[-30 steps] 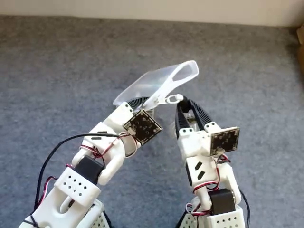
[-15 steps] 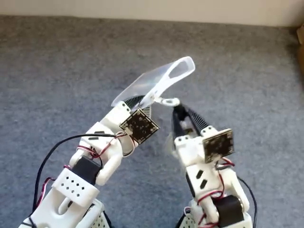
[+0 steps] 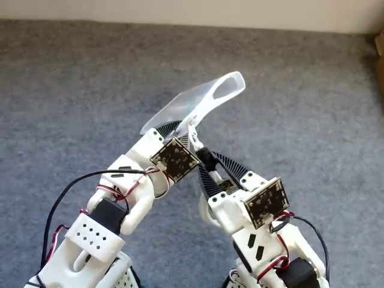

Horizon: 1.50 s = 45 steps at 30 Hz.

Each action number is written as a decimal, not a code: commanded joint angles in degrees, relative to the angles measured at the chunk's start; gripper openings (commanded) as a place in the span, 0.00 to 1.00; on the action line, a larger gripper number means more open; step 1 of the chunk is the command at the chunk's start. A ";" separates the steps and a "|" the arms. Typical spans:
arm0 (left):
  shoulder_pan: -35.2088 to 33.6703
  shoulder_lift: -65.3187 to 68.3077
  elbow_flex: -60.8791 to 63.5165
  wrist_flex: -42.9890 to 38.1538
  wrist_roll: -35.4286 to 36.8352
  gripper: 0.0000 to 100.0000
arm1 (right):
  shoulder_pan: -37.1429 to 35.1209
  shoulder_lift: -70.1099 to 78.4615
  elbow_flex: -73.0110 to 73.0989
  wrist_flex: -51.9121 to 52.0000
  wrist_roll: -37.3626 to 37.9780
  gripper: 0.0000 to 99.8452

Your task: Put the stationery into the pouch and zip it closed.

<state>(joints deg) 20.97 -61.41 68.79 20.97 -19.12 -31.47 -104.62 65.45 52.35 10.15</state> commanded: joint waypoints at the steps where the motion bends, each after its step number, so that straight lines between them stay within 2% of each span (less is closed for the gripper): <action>1: -1.45 0.48 -0.22 -0.70 -0.44 0.01 | 4.18 -0.66 -3.56 -6.99 -1.41 0.01; 5: -1.54 0.48 -0.04 -1.67 -0.44 0.01 | 10.77 -0.66 -2.15 -13.41 -10.64 0.01; 12: -1.63 0.48 3.65 -7.65 -2.55 0.01 | 15.60 -0.66 5.85 -22.55 -10.99 0.01; 17: -1.63 0.48 3.56 -7.65 -2.55 0.01 | 17.36 -0.66 7.87 -23.08 -10.99 0.01; 20: -1.63 0.48 3.56 -7.65 -2.55 0.01 | 15.69 -0.66 7.78 -17.54 -10.90 0.03; 24: -1.63 0.48 3.56 -7.65 -2.55 0.01 | 10.24 -0.66 7.69 -8.75 -10.90 0.13; 27: -1.63 0.48 3.56 -7.65 -2.55 0.01 | 5.85 -0.66 7.69 -7.69 -10.90 0.14; 36: -1.63 0.48 3.56 -7.65 -2.55 0.01 | -1.36 -0.66 8.13 -7.87 -10.64 0.14; 38: -1.63 0.48 3.56 -7.65 -2.55 0.01 | -2.42 -0.66 8.13 -8.13 -8.53 0.14; 45: -1.63 0.48 3.56 -7.65 -2.55 0.01 | -3.03 -0.66 13.41 -18.24 -7.30 0.14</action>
<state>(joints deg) 20.97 -60.79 72.66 14.37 -21.14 -33.85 -104.70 77.85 38.55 2.07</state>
